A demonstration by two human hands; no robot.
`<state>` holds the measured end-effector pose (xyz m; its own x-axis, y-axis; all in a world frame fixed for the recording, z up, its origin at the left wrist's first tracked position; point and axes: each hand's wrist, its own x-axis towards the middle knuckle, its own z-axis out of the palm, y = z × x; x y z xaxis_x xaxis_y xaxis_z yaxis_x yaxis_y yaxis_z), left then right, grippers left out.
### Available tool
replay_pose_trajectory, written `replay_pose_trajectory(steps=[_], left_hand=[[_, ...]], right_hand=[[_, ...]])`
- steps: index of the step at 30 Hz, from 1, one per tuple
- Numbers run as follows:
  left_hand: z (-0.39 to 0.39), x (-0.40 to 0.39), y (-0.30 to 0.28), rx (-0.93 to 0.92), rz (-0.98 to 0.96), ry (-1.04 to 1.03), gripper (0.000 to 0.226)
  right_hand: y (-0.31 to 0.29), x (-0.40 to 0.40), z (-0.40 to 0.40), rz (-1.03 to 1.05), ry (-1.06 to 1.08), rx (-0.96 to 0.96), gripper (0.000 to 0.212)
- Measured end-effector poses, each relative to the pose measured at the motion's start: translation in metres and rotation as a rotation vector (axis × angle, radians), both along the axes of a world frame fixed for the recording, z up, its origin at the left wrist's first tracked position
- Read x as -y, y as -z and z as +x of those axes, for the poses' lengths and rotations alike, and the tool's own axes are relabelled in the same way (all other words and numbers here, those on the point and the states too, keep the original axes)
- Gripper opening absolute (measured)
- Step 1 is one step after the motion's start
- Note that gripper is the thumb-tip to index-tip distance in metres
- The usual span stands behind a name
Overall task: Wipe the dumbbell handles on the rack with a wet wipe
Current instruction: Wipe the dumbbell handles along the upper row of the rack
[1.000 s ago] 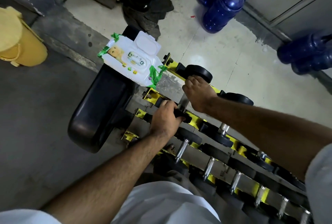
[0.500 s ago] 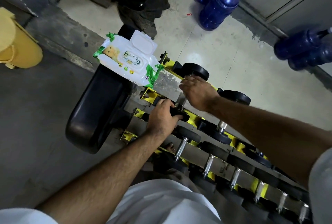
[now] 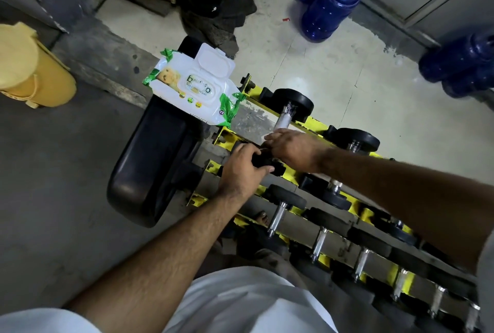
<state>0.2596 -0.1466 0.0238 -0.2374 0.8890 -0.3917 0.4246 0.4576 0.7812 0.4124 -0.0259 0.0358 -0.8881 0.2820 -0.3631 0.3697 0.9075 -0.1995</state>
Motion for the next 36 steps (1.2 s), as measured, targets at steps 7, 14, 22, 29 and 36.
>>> replay_pose_trajectory(steps=[7,14,22,29,36], left_hand=[[-0.004,-0.003,0.009,0.003,0.004,-0.025,0.041],[-0.016,-0.007,0.021,0.051,-0.048,-0.035,0.041],[-0.023,-0.013,0.019,0.07,-0.073,-0.003,0.039],[-0.022,-0.012,0.013,-0.031,-0.051,0.071,0.04],[-0.021,-0.011,0.002,-0.21,-0.005,0.16,0.04]], right_hand=[[0.012,0.008,0.016,-0.024,-0.014,-0.026,0.046],[0.033,-0.017,0.017,0.177,0.236,-0.076,0.058],[0.034,-0.016,0.013,0.142,0.291,-0.13,0.058],[0.021,-0.012,0.012,0.14,0.324,-0.181,0.049],[0.008,0.026,0.013,-0.059,0.318,-0.153,0.037]])
